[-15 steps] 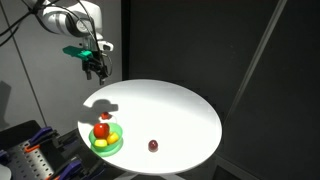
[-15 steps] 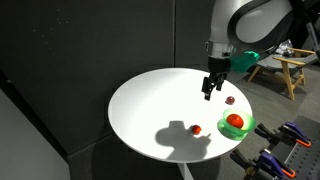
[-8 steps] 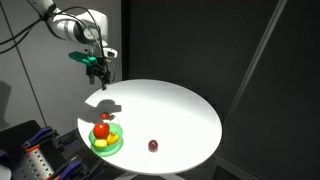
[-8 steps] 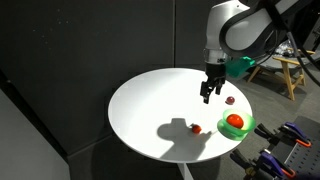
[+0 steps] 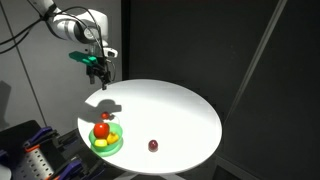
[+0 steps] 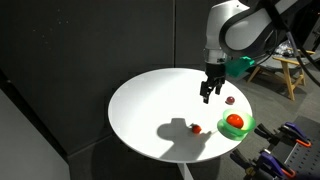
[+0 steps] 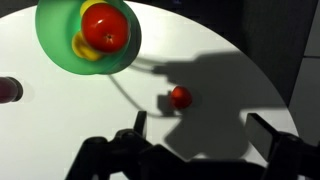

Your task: Pick up the red strawberry toy from the table and put it in the green bowl

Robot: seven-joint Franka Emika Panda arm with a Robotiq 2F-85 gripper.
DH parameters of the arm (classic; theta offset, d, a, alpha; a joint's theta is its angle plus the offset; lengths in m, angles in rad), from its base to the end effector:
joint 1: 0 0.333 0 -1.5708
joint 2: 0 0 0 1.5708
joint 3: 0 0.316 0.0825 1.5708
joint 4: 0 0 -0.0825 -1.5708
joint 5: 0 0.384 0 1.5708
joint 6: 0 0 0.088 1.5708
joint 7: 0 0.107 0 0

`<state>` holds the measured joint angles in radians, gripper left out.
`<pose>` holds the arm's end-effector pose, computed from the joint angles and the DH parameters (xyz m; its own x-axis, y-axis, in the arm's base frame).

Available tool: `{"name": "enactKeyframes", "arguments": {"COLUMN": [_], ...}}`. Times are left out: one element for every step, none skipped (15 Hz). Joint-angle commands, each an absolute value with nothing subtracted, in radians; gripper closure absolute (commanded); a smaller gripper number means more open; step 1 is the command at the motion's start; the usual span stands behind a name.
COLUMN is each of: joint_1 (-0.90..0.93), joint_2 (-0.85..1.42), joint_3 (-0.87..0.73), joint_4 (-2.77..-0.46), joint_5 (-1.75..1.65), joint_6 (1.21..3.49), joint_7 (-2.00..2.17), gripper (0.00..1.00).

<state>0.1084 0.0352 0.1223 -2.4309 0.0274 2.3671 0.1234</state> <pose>0.4624 0.1091 0.2828 0.9911 0.0868 -0.1007 0.0863 -0.9962 -0.0091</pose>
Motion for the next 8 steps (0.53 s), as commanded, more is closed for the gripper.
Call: {"name": "enactKeyframes", "arguments": {"joint_1": [0.114, 0.117, 0.120, 0.123, 0.125, 0.128, 0.130, 0.131], "joint_2": [0.042, 0.050, 0.055, 0.066, 0.075, 0.087, 0.101, 0.116], "joint_3": [0.120, 0.122, 0.123, 0.123, 0.124, 0.123, 0.122, 0.121], "joint_4": [-2.431, -2.433, -2.434, -2.434, -2.433, -2.432, -2.429, -2.425], "joint_5": [0.019, 0.010, 0.002, -0.003, -0.002, -0.003, -0.007, -0.007], "joint_6": [2.373, 2.382, 2.390, 2.399, 2.406, 2.416, 2.425, 2.432], "joint_7": [0.131, 0.139, 0.147, 0.151, 0.149, 0.150, 0.153, 0.151], "gripper": [0.00, 0.00, 0.00, 0.00, 0.00, 0.00, 0.00, 0.00]}}
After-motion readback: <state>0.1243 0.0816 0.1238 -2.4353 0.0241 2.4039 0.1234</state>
